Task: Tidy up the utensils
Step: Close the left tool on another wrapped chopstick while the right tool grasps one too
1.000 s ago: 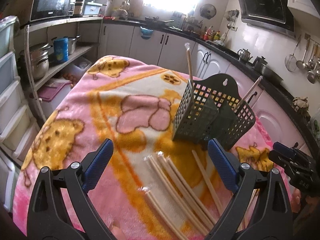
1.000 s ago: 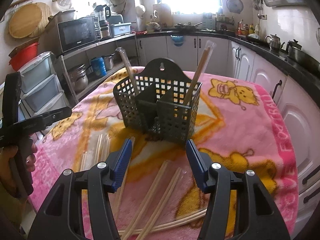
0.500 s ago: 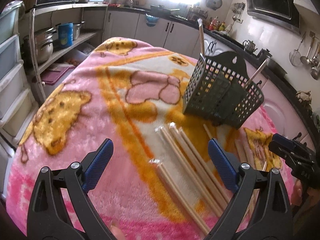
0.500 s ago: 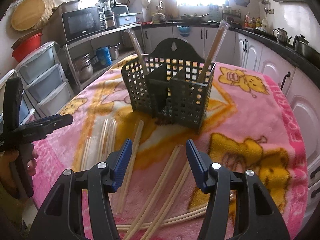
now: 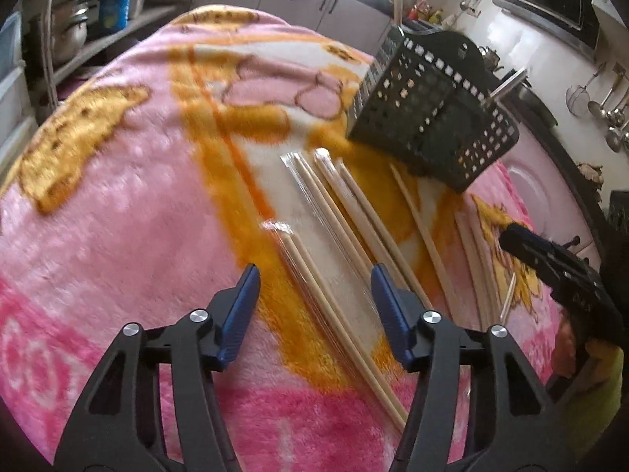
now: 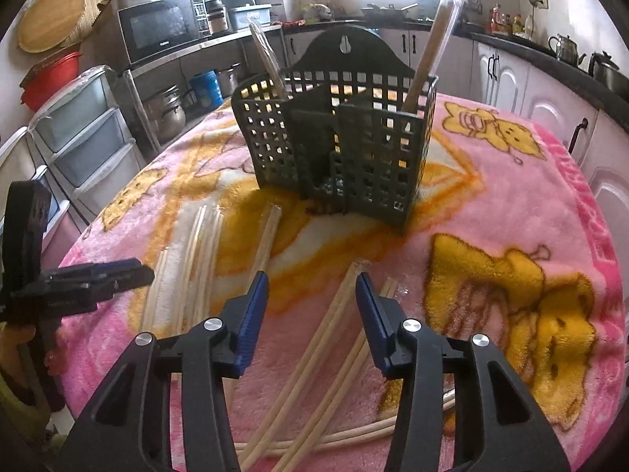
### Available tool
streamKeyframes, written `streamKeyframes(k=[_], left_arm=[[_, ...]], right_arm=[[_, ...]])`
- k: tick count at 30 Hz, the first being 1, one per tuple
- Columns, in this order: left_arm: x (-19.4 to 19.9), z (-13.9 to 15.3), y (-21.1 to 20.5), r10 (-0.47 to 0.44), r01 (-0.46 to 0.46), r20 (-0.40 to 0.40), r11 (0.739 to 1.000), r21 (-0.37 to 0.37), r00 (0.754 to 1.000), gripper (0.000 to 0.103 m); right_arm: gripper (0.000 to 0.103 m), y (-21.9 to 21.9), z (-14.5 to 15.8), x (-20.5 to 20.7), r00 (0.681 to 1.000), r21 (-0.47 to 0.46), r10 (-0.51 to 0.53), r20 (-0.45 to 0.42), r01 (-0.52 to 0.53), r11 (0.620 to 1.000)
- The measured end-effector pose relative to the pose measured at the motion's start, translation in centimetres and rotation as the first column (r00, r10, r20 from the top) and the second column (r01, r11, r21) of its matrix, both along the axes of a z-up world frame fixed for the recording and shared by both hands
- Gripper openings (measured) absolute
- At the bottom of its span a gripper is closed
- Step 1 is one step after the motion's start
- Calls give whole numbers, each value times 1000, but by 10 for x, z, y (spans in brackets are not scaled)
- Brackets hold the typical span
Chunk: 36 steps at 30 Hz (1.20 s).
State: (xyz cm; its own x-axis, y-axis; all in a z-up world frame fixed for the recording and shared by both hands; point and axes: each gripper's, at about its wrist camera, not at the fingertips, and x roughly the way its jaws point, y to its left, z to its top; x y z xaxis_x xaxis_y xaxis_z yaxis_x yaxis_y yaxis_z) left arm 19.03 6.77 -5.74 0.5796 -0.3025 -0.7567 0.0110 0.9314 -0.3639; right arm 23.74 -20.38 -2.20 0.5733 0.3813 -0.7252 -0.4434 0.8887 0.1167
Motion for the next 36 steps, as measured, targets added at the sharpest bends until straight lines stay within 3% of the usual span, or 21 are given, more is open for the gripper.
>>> streamKeyframes(k=[6,17,31,36], left_arm=[[4,-6,-9,9,-8,-18,999,38,1000,46],[18,-7,-6,55,-49,-47,991,124,997,23],[26,-9,11,64,-62,-84,998,23,994,18],[28,-10,12,61,-61,-88,998,8,994,18]], right_arm=[[39,2,-13,16,999,-33,-11,-32,10,999],[38,12,-29,42,996,-94,-35,-78,27,995],[33,26,-44,58,990,-118,-50,-128,35,992],[17,32,-46,64,991,-125,-48,-126,32,992]])
